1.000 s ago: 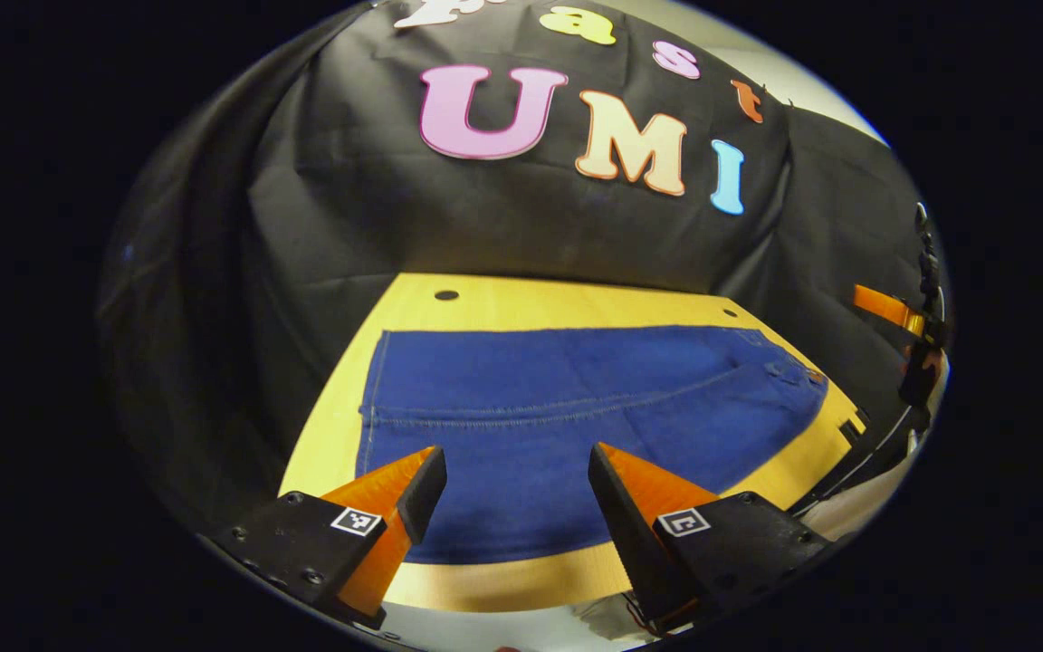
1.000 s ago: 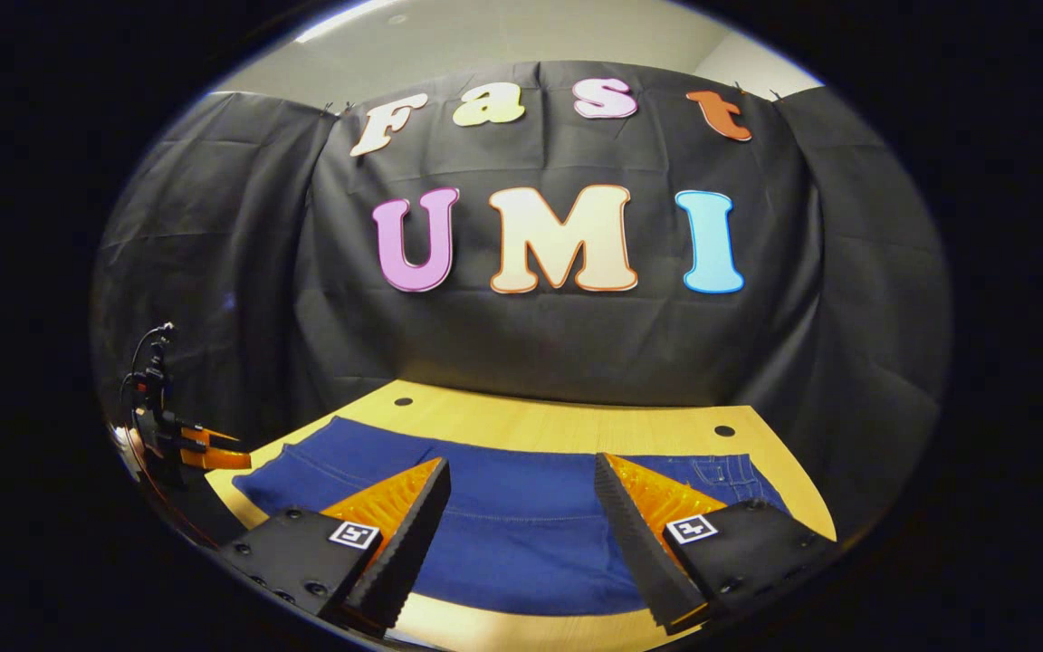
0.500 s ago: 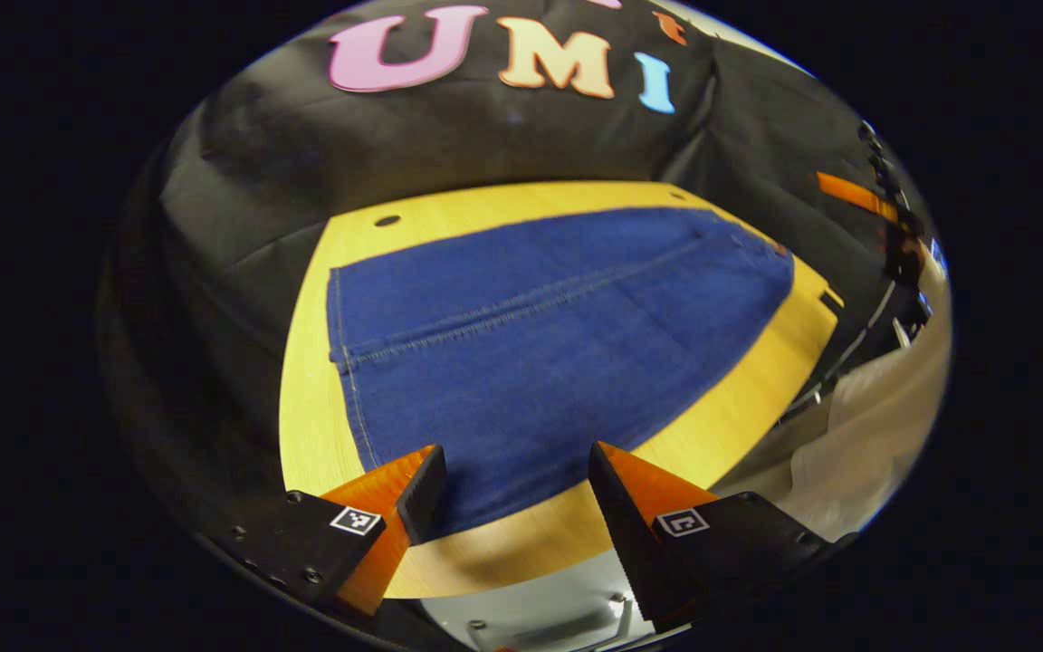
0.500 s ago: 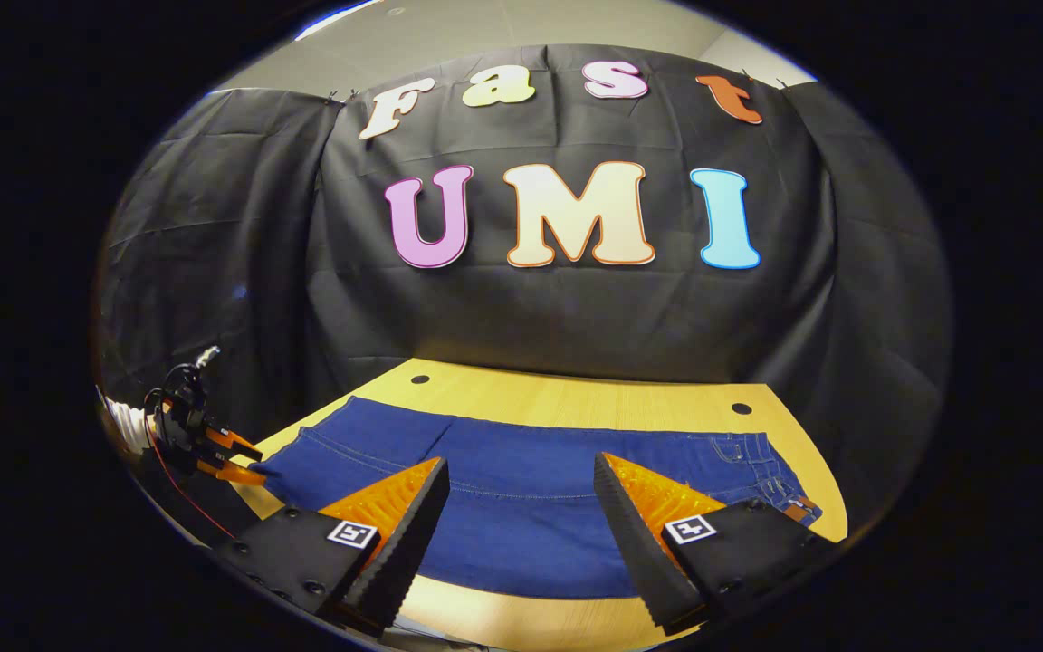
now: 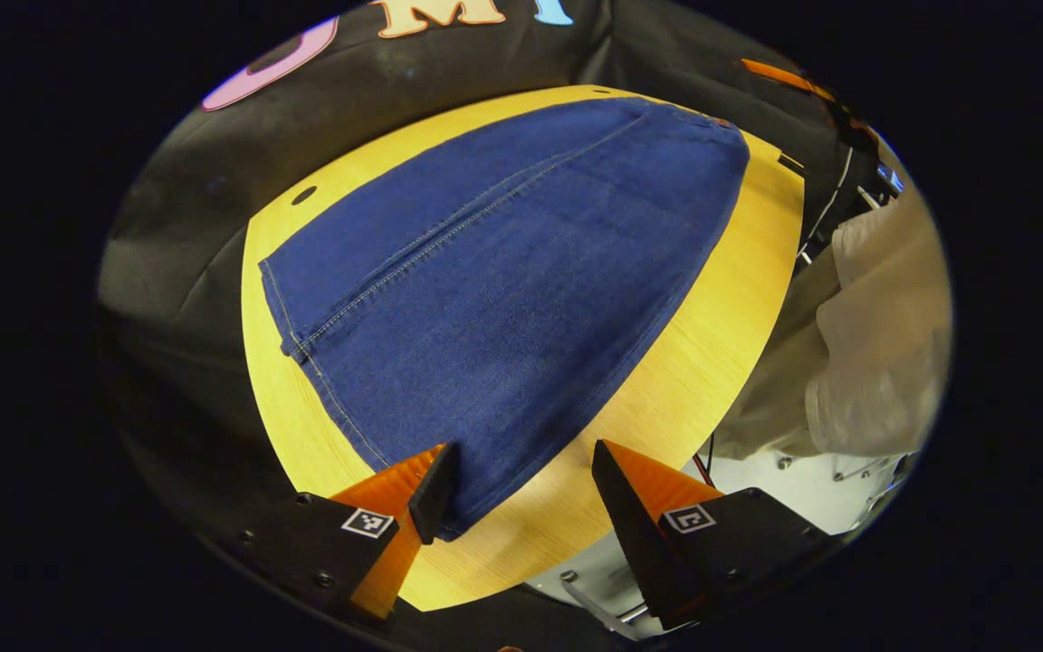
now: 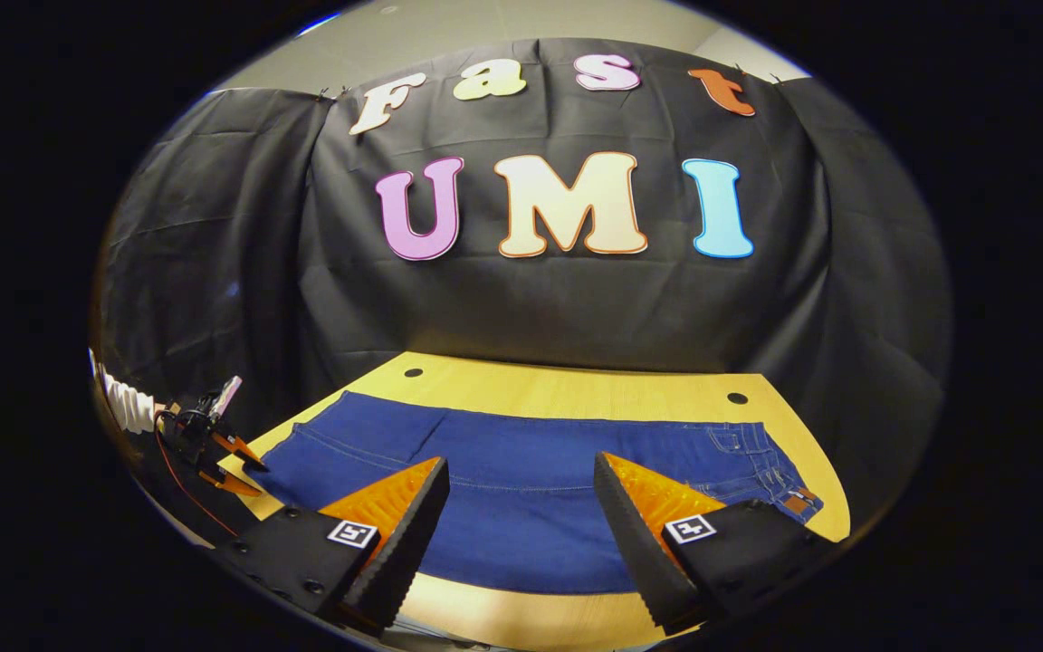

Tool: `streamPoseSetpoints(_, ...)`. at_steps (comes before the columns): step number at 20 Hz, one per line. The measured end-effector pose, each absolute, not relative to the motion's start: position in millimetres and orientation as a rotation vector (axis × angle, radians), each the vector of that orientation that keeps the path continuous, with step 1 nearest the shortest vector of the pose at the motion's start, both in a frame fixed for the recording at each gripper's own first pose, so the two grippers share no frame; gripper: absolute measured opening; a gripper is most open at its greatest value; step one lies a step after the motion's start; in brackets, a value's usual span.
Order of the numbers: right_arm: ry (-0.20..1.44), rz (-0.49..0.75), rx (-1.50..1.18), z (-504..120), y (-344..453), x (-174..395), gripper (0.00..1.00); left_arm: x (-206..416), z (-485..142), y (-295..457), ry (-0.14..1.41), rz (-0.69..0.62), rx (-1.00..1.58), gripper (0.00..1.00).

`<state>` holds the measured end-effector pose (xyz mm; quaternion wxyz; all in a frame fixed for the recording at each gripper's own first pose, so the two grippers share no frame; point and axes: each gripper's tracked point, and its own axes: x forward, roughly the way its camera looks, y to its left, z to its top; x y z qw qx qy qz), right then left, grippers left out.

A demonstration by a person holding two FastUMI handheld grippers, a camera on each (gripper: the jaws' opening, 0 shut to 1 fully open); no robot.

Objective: Grasp the waist and the cuffs of the jeans and fold them to make the two legs overlap; first hold the waist and fold one-third of the jeans toward the cuffs, then hold the cuffs and fold the remaining one-third in the same direction to finish folding.

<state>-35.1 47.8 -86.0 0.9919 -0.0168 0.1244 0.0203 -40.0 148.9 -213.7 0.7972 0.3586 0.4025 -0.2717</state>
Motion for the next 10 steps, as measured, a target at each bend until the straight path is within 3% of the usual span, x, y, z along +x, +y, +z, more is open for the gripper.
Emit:
streamPoseSetpoints(1, 0.248, 0.04, -0.033, -85, 47, -34, 0.99, -41, -213, 149, 0.884, -0.592, 0.761, 0.97)
streamPoseSetpoints(2, 0.248, 0.038, -0.036, -85, 45, -34, 0.99, -36, -215, 151, 0.896, -0.592, 0.759, 0.92)
streamPoseSetpoints(7, 0.252, 0.025, -0.021, -87, 34, -30, 0.99, -39, -217, 155, 0.968, -0.645, 0.807, 0.93)
streamPoseSetpoints(8, 0.253, 0.025, -0.009, -87, 33, -28, 0.99, -39, -216, 156, 0.975, -0.647, 0.816, 0.99)
streamPoseSetpoints(9, 0.256, 0.025, 0.001, -89, 33, -26, 0.99, -39, -215, 155, 0.974, -0.64, 0.825, 0.94)
streamPoseSetpoints(10, 0.259, 0.025, 0.007, -91, 31, -23, 0.99, -37, -215, 156, 0.976, -0.636, 0.831, 0.82)
